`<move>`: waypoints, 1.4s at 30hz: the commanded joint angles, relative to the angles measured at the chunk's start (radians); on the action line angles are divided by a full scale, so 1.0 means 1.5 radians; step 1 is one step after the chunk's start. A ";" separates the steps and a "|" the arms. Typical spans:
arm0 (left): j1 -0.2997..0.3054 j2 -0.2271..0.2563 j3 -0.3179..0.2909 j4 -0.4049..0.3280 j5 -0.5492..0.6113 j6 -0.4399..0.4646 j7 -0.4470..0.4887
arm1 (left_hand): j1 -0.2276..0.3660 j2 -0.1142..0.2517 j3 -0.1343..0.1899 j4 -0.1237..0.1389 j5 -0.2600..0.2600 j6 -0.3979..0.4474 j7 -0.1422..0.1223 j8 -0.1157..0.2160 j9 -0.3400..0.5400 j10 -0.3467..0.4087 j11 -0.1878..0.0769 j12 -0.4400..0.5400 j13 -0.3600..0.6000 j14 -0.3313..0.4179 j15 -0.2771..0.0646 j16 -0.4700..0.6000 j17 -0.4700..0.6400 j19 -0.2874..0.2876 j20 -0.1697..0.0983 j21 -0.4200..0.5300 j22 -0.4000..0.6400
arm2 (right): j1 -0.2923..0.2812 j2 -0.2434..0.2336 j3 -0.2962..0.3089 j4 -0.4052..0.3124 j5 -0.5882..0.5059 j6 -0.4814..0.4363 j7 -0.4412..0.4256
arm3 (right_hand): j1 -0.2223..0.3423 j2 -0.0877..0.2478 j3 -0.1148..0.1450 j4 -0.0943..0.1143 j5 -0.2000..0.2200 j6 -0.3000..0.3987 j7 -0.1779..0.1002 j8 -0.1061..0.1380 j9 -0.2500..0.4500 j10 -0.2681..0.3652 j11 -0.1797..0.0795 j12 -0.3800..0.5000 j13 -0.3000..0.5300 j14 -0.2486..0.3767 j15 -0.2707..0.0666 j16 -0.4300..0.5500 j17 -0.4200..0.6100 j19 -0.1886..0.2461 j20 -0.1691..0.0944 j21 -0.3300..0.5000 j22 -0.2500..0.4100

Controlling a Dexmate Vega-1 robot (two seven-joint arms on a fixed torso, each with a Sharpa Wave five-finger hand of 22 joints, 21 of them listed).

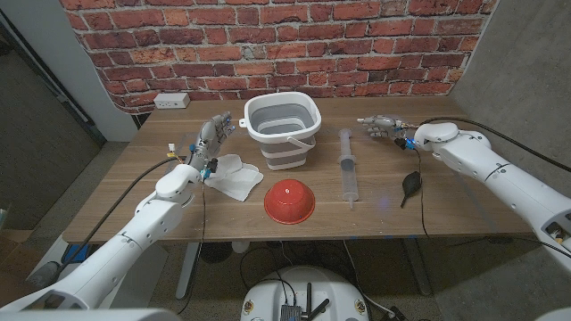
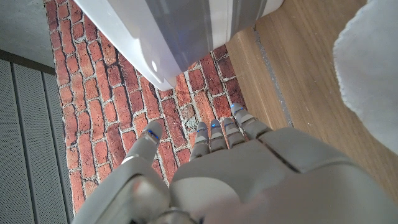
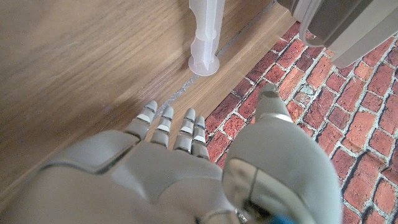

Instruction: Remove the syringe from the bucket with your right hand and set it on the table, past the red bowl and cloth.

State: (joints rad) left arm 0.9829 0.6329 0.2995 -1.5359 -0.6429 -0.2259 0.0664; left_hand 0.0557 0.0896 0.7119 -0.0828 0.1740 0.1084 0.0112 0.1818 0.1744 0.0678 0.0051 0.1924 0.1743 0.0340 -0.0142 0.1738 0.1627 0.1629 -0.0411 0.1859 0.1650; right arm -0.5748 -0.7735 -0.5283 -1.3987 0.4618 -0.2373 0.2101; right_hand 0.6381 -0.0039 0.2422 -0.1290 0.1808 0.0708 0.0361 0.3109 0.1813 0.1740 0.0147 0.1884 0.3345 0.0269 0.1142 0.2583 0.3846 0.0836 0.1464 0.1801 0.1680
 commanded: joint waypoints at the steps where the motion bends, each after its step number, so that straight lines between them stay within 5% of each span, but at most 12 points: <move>1: -0.009 -0.009 0.004 0.014 0.007 -0.012 -0.001 | 0.004 0.052 0.002 -0.002 0.001 0.003 -0.003 0.000 0.001 0.002 -0.001 0.002 0.003 0.004 -0.001 0.001 0.002 -0.002 -0.035 0.003 0.003 | -0.013 0.007 0.015 0.037 0.013 0.084 0.032 | -0.006 0.000 -0.002 0.000 -0.002 -0.005 -0.001 -0.006 0.001 -0.005 -0.001 -0.001 -0.003 -0.010 0.001 -0.006 -0.002 -0.007 0.000 0.001 0.002; 10: -0.023 -0.015 0.008 0.042 0.007 -0.027 -0.018 | 0.003 0.049 -0.001 -0.003 0.001 0.004 -0.004 0.000 0.001 0.001 -0.003 0.001 0.003 0.003 -0.001 0.001 0.003 -0.002 -0.036 0.003 0.003 | -0.034 0.015 0.037 0.048 0.029 0.134 0.023 | -0.015 0.006 -0.002 0.004 -0.001 -0.002 -0.008 -0.014 0.001 -0.005 -0.002 0.002 -0.011 -0.013 -0.005 -0.009 -0.005 -0.009 -0.012 0.003 0.002; 30: -0.063 -0.074 0.022 0.153 0.036 -0.127 -0.027 | -0.002 0.045 -0.002 -0.002 0.002 0.012 -0.011 0.003 0.001 0.008 -0.011 0.004 0.003 0.005 -0.012 0.002 0.003 0.006 -0.041 0.006 0.003 | -0.083 0.061 0.075 0.098 0.045 0.265 -0.035 | -0.084 0.029 -0.017 0.032 -0.002 0.018 -0.032 -0.036 0.001 0.010 -0.003 0.010 -0.036 0.001 -0.032 -0.007 -0.012 0.053 -0.048 0.019 0.002; 34: -0.070 -0.093 0.026 0.175 0.041 -0.147 -0.021 | -0.002 0.045 -0.001 -0.002 0.002 0.022 -0.012 0.006 0.001 0.012 -0.013 0.005 0.003 0.010 -0.015 0.003 0.002 0.008 -0.042 0.006 0.003 | -0.107 0.080 0.090 0.104 0.057 0.290 -0.070 | -0.122 0.048 -0.024 0.051 0.001 0.051 -0.030 -0.036 0.001 0.038 -0.001 0.019 -0.046 0.021 -0.041 -0.001 -0.015 0.068 -0.059 0.019 0.001; 42: -0.081 -0.097 0.027 0.191 0.033 -0.148 -0.033 | -0.003 0.045 0.001 -0.003 0.002 0.026 -0.014 0.006 0.001 0.016 -0.014 0.006 0.003 0.014 -0.016 0.003 0.002 0.010 -0.042 0.006 0.003 | -0.129 0.104 0.111 0.140 0.096 0.356 -0.043 | -0.170 0.073 -0.031 0.077 0.005 0.060 -0.041 -0.046 0.001 0.032 0.000 0.013 -0.057 0.010 -0.046 -0.006 -0.015 0.061 -0.076 0.011 0.002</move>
State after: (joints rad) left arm 0.8927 0.5214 0.3306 -1.3144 -0.5915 -0.4134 0.0298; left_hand 0.0557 0.0897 0.7090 -0.0857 0.1740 0.1358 -0.0125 0.1818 0.1743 0.0823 -0.0162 0.1963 0.1743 0.0428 -0.0341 0.1732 0.1627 0.1704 -0.0409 0.1859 0.1650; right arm -0.7199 -0.6666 -0.4007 -1.2432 0.5492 0.1848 0.1439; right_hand 0.4058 0.0971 0.1949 -0.0286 0.1816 0.1558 -0.0165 0.2504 0.1816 0.2215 0.0143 0.2110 0.2516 0.0520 0.0455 0.2517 0.3616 0.1793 0.0414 0.2032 0.1678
